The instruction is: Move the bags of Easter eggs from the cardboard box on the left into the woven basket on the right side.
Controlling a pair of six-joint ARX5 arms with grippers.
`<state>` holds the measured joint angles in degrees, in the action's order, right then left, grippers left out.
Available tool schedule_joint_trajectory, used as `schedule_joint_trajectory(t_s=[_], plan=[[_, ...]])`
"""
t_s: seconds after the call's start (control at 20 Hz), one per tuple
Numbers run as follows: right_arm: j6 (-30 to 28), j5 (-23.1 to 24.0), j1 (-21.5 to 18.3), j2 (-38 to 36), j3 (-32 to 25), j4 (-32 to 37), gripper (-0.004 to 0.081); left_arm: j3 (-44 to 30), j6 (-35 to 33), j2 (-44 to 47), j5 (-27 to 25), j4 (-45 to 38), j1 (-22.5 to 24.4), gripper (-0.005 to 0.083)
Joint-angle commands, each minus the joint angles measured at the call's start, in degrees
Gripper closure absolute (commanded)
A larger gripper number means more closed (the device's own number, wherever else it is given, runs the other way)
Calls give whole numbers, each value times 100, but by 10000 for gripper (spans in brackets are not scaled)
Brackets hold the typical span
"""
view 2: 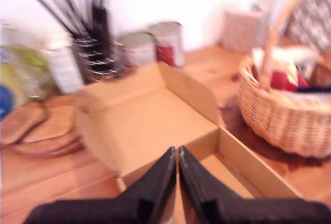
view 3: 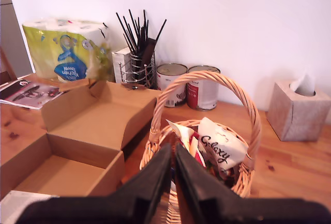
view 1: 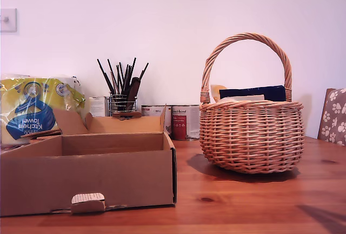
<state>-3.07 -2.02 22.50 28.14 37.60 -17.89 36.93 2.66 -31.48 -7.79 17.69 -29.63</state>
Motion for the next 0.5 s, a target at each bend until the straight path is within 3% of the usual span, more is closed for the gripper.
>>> schedule_joint_trajectory(t_s=[0.0, 0.45], plan=[[4, 20, -17, 15, -192, -92, 780, -133, 33, 52, -20, 96, 0, 792], [4, 20, -17, 48, -192, -970, 780, -133, 33, 70, -17, 251, 0, 792]])
